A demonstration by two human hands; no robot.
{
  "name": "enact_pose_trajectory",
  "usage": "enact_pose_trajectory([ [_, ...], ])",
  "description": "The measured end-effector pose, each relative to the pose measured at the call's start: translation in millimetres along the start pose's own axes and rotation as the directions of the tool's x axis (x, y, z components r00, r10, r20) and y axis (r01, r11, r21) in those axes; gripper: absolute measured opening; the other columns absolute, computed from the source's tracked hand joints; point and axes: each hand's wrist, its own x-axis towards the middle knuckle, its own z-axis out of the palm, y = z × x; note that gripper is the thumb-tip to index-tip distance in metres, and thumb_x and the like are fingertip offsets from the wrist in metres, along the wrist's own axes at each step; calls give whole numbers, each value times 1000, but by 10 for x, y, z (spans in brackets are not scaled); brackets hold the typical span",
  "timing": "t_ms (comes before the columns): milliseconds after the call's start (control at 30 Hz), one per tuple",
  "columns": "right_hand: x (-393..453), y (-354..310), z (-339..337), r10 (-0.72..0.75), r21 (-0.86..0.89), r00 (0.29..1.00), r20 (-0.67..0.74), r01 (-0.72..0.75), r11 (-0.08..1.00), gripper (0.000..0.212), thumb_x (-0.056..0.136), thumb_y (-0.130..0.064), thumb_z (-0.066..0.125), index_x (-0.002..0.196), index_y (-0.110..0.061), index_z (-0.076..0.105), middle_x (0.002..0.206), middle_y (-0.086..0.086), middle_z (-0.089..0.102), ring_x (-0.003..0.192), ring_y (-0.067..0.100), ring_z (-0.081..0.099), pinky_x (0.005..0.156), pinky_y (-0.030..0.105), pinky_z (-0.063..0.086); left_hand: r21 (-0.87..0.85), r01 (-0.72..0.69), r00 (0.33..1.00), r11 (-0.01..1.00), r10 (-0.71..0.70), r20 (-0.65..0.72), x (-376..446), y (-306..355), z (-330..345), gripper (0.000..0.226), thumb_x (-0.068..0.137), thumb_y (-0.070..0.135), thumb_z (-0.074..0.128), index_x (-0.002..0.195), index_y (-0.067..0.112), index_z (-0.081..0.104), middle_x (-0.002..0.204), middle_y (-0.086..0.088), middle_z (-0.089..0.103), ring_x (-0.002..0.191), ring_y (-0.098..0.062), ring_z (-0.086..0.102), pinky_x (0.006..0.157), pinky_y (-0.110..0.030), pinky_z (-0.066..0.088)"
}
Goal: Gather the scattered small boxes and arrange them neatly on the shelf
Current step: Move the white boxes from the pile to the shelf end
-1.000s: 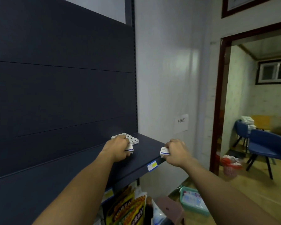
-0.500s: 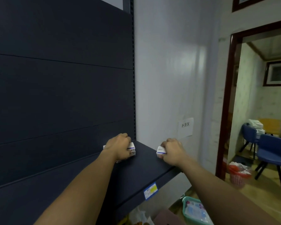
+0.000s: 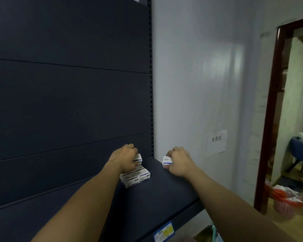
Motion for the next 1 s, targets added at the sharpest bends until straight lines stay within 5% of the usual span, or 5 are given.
enact_pose_trajectory([
  [533,406,-12,228,-373,184,927,-34,373,909,44,87,-42,70,125,-21,62,119,2,56,117,23,47,102,36,38,-1,310,949,951,-310,-56,-325,198,8,40,95,44,60,126,18,61,117,3,50,115,-19,51,89,-41,51],
  [1000,-51,-130,710,-510,386,846,-155,527,757,47,87,-26,70,131,-16,57,123,-2,52,111,19,43,101,31,38,88,265,942,960,-239,-236,-911,670,397,28,82,35,65,104,18,66,101,4,56,89,-20,53,72,-34,49],
])
